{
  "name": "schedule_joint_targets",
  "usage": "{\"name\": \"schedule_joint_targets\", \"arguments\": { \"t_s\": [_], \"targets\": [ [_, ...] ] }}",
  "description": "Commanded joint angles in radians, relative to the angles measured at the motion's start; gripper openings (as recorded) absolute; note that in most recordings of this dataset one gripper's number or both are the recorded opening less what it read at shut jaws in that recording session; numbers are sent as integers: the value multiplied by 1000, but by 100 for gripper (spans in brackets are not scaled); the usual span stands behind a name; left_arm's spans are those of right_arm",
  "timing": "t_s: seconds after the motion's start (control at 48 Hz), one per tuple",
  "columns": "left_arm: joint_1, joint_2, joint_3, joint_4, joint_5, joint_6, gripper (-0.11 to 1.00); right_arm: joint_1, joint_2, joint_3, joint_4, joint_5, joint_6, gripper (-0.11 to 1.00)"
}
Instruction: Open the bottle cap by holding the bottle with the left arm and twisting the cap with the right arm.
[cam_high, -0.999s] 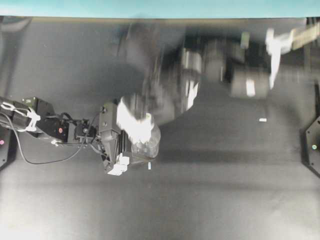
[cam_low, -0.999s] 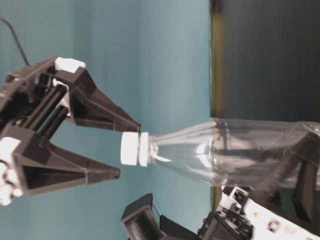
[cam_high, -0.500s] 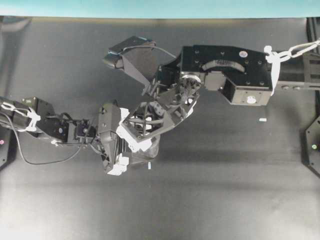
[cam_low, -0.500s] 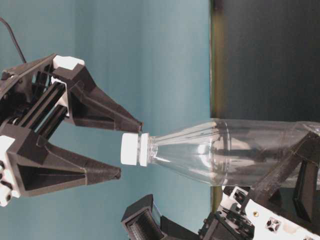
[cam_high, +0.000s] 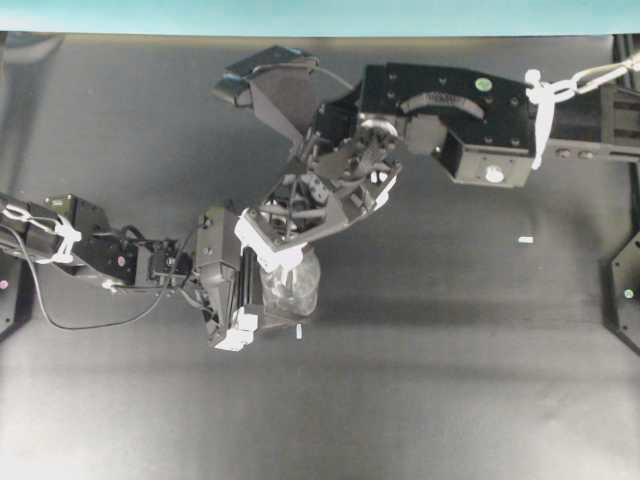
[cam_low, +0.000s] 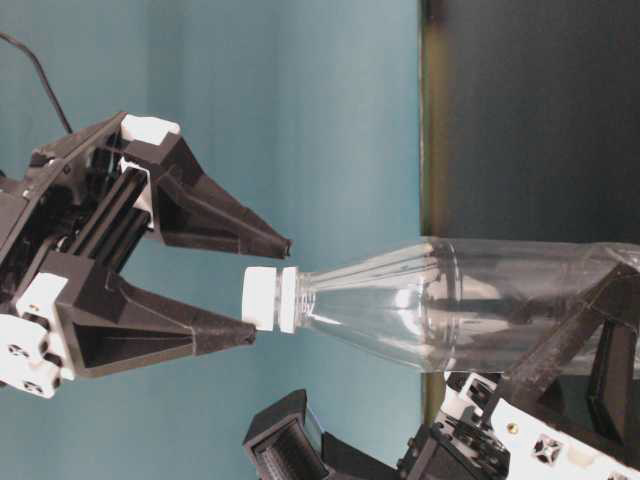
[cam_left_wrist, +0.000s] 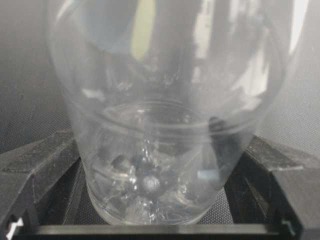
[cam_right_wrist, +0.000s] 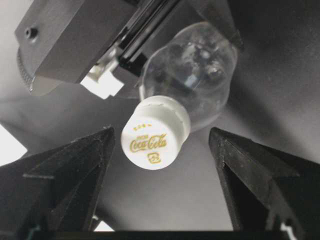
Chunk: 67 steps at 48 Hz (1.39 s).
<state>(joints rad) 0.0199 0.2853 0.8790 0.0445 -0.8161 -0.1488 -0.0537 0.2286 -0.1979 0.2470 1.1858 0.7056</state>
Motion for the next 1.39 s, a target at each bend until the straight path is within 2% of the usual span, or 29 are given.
{"name": "schedule_joint_targets", "arguments": {
  "t_s": [0.0,0.104,0.25,0.396,0.437,0.604,0.708,0.916,1.062,1.187,1.374],
  "targets": [
    [-2,-2,-5,0,-3,-2,88,6,3,-15,-2,-3,-2,70],
    [-2,-3,-5,0,-3,-2,88,12,6,-18,2,5,-9,63],
    [-2,-2,-5,0,2,-2,88,15,8,-23,5,12,-25,38],
    [-2,0,-5,2,3,-2,88,17,20,-48,11,37,-95,38],
    [-2,2,-5,0,3,-2,88,18,26,-60,12,52,-132,38],
    [-2,6,-6,2,3,-2,88,25,66,-153,12,141,-400,38],
    [-2,9,-8,0,3,-2,88,26,95,-218,12,202,-541,38],
    [-2,14,-6,0,2,-2,88,32,121,-275,6,261,-716,38],
    [-2,15,-6,0,2,-2,88,48,121,-267,6,268,-854,38],
    [0,17,-8,0,3,0,88,60,121,-250,6,282,-946,38],
    [-2,20,-8,2,2,0,88,63,118,-239,6,282,-994,38]
  ]
}}
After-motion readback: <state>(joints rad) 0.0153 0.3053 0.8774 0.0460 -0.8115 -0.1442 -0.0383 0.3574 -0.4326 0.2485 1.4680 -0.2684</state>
